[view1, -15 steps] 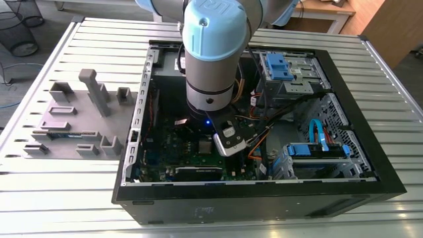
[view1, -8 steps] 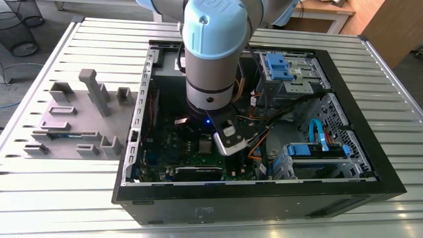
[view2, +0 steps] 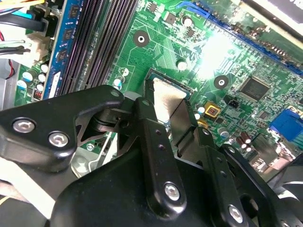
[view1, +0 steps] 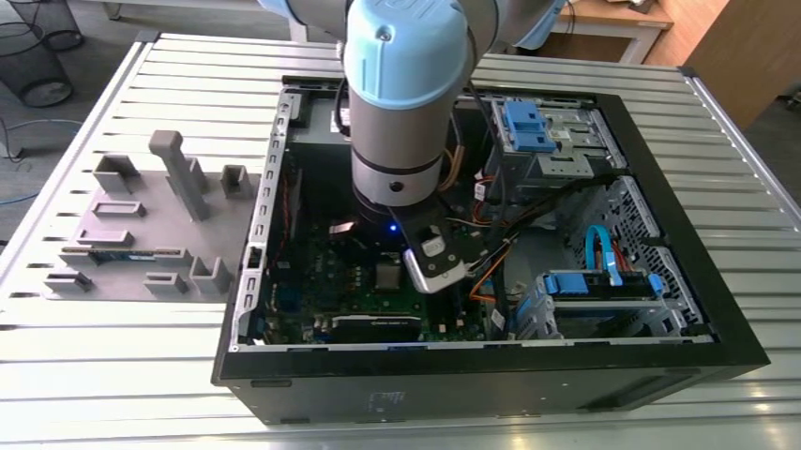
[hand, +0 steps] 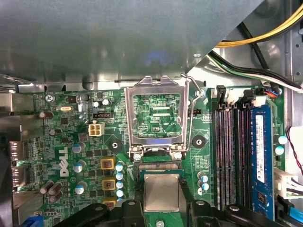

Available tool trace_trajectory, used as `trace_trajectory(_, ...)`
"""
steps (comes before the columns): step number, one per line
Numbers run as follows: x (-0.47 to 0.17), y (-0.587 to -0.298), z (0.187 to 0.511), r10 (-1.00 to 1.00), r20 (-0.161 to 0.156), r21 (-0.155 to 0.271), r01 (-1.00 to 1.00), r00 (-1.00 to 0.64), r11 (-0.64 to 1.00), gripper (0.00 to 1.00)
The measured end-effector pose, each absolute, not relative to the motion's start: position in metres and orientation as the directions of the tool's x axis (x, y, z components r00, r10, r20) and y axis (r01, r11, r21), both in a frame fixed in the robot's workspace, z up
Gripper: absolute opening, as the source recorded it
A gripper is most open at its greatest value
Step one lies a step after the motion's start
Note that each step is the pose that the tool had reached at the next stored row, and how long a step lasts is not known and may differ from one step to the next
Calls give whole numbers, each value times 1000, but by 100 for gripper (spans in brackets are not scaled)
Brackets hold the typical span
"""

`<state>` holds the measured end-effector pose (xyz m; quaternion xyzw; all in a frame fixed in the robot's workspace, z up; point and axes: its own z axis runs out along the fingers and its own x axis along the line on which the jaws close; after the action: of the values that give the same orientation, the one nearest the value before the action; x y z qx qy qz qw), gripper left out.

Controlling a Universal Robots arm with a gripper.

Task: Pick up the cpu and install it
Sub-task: 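Place the cpu into insertion slot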

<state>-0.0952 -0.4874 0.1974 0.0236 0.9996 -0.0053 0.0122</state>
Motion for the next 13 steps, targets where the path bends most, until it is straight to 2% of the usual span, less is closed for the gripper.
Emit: trace_trajectory(13, -97, -487, 196, 18, -25, -10, 18, -1000, 1000, 38)
